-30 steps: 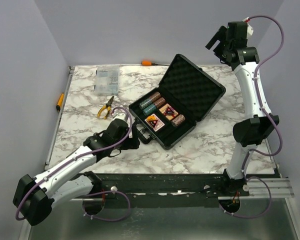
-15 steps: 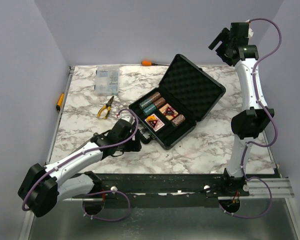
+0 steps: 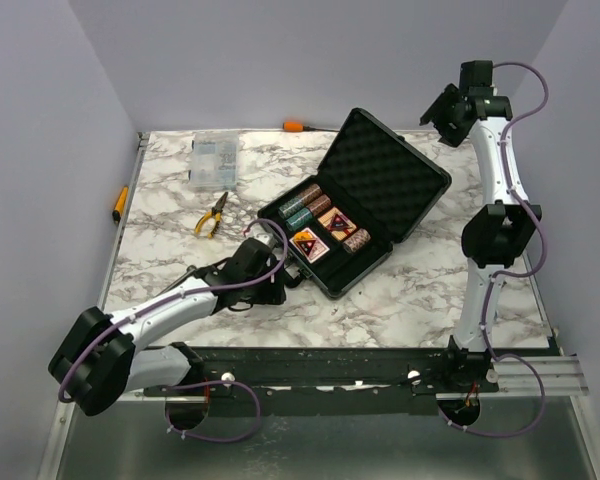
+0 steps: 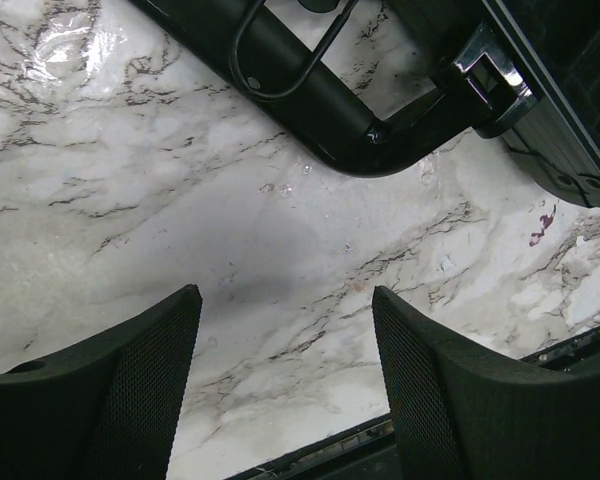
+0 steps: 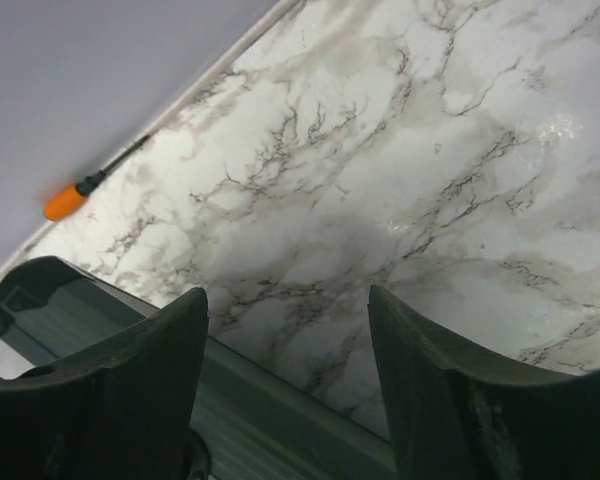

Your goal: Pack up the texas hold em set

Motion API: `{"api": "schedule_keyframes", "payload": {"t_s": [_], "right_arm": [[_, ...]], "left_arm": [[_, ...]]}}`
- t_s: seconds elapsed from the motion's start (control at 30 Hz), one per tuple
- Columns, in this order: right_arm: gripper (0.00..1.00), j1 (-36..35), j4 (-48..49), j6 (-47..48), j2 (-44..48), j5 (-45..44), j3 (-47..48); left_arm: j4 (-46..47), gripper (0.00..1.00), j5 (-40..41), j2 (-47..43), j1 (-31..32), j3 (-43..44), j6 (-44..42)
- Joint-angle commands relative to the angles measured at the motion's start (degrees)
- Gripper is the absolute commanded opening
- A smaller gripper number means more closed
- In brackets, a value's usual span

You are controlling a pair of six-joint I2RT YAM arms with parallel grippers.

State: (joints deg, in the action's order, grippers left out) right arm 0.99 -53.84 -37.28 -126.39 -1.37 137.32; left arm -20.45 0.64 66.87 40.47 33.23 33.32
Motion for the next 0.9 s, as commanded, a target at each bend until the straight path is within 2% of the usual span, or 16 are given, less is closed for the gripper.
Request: {"api": "schedule_keyframes", "payload": {"t_s": [0.0,0.33,0.53,0.87], "right_arm": [[0.67,0.5,-2.87,0.9,-3.08,3.79,1.87],[0.58,0.5,-3.22,1.9,-5.1,6.04,1.12],[0.37,0.5,-3.34,0.68,-3.36,12.01,-3.17],[0.1,0.5,-2.98,-1.47,-0.21,17.56,-6.37]], "left_arm": [[2.59,0.68,-2.57,2.32,-0.27,-0.06,-0.89],[5.13,0.63,-5.43,6.98,-0.24,2.38,-0.88],[5.8,0.56,-6.52,11.66,-0.24,5.45,-1.5],[5.91,0.53,-8.2,17.39,-0.22,10.54,-3.41]]}}
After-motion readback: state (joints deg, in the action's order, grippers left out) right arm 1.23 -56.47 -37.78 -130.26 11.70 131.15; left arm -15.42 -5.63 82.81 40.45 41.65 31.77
